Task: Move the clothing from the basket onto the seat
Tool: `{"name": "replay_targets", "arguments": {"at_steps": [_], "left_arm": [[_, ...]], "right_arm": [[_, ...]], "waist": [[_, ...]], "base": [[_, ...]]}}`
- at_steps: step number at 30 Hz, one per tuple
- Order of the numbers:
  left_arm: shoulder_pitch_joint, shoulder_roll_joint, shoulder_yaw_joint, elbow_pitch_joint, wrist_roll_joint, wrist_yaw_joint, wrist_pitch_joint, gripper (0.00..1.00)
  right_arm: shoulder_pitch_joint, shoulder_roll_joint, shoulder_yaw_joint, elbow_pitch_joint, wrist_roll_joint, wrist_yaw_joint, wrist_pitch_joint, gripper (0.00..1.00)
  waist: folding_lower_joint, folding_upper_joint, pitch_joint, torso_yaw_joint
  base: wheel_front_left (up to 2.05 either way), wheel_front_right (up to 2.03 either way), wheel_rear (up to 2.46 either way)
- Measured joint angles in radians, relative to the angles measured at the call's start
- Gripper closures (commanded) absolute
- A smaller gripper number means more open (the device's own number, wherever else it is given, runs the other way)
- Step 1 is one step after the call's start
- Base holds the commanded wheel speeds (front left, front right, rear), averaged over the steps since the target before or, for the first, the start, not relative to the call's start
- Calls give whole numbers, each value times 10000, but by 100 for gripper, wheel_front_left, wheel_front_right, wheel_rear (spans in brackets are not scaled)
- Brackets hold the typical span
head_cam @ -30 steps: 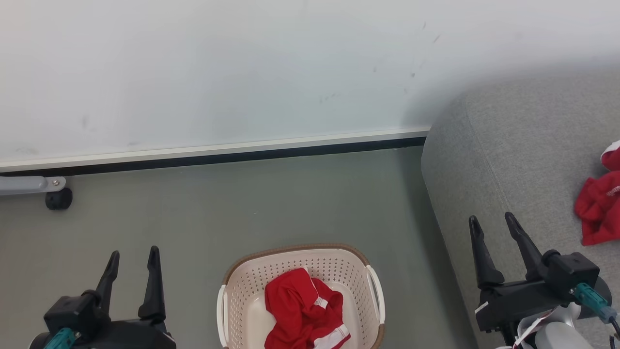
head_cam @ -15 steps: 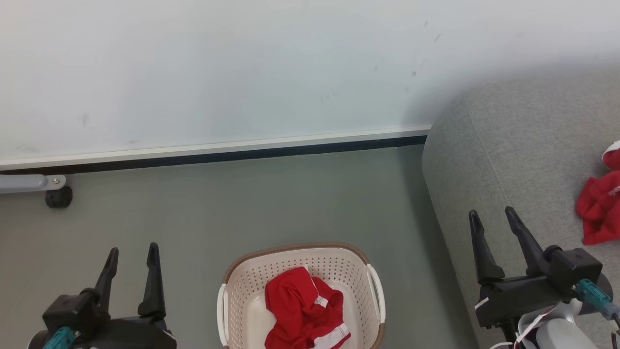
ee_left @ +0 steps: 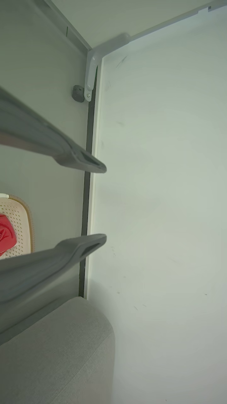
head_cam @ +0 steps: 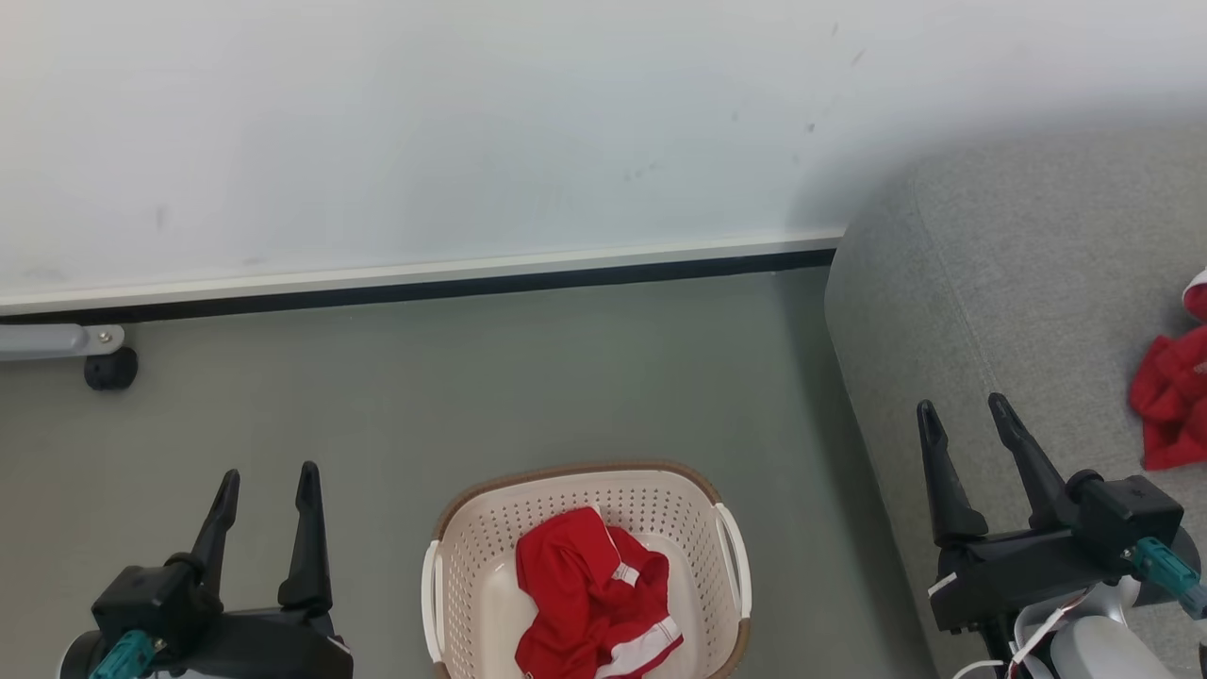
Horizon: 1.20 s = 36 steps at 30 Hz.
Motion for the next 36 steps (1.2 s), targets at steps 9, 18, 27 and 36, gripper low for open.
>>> {"name": "replay_targets", "arguments": {"at_steps": [9,18,27,36], "left_arm": [[-313,-169,-73,-69,276,0,67,0],[-1260,-420,-497,65,556,6,295,0],[-2400,-646,-1011,966,796,-12,637,0],[-3530,-650,-1620,1988,1277,-284,982,0]], "right_arm": [[-248,33,-40,-562,59,-12,98,0],[-938,59,-150,-1266,48,-86,196,0],[-1750,153,-136,-1941,-127,-102,334,0],[-2846,349,4,-2568,-268,-144,447,0]], "waist": [[1,0,598,-58],[1,0,1626,-192],[2,1,2879,-407],[3,1,4194,-732]], "base": [[0,0,0],[0,0,0],[0,0,0],[0,0,0]]}}
